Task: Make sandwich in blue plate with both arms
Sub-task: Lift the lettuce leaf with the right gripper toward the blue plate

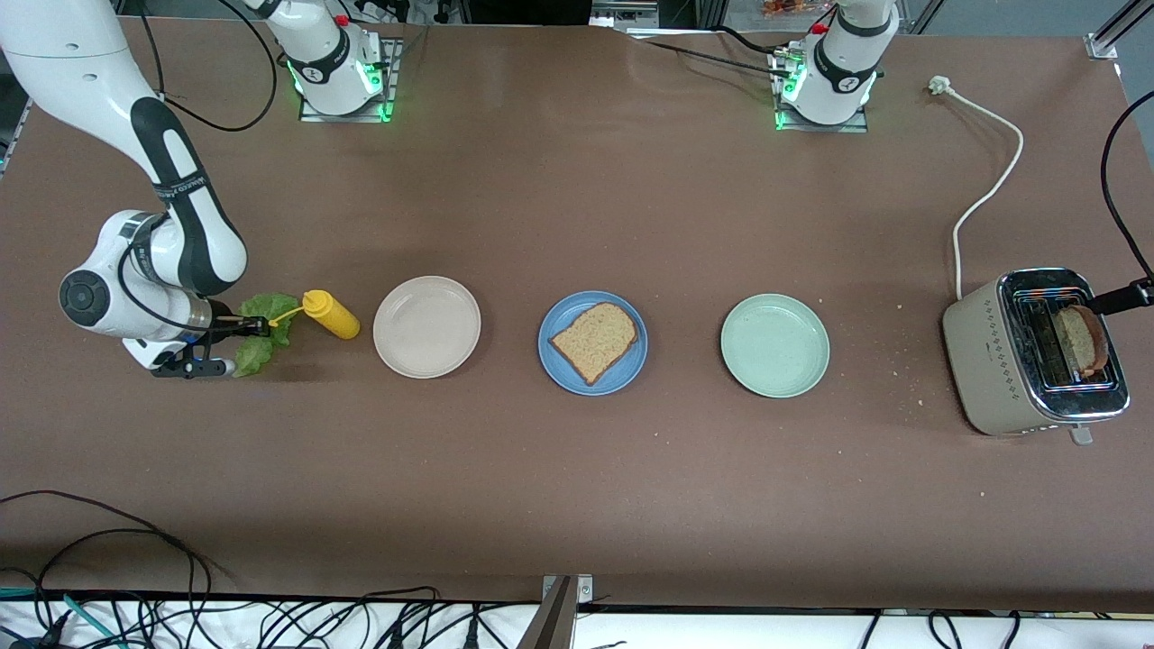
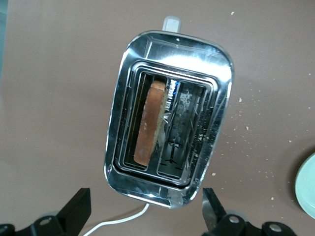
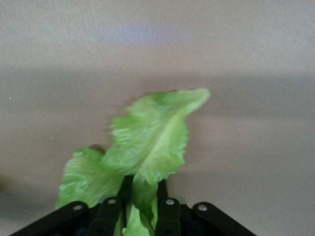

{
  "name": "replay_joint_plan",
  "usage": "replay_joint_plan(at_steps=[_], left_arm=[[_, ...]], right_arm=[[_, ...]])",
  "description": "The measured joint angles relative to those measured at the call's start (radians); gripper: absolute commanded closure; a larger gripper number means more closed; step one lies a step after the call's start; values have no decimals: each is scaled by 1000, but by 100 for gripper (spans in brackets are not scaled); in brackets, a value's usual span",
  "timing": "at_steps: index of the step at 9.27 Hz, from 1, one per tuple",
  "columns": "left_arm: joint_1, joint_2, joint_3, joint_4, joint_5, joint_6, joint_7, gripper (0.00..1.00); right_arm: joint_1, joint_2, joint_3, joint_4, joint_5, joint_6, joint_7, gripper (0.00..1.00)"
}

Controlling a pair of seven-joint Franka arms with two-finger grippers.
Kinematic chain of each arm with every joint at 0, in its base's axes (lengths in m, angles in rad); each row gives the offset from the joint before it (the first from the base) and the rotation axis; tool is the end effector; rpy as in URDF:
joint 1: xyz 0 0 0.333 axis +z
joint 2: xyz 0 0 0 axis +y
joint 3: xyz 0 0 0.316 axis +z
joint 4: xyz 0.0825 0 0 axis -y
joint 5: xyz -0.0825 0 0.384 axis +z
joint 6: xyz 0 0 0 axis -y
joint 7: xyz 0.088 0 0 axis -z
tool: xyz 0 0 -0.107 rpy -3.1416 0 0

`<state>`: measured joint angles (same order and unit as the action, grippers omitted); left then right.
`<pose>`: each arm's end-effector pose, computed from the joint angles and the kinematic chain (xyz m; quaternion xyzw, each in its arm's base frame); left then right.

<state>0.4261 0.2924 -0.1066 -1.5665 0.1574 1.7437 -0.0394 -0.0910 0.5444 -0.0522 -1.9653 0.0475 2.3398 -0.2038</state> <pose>0.5980 0.2201 0.4670 -0.9833 -0.1616 0.0644 0.0527 0.5904 -0.0840 0.1795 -0.9963 -0.0149 0.0827 0.0163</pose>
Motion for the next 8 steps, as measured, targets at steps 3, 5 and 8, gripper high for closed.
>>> replay_joint_plan(at_steps=[3,5,8], left_arm=[[14,17,-9,1,-28,18,17,0],[10,17,-31,1,-86,25,17,0],[10,17,-52,1,-91,25,18,0]], right_arm=[[0,-33,-2,42,0,-1,-47,100],[-2,-102,-11,84,0,-111,-86,100],[-2,-165,-13,271,0,-465,-89,100]])
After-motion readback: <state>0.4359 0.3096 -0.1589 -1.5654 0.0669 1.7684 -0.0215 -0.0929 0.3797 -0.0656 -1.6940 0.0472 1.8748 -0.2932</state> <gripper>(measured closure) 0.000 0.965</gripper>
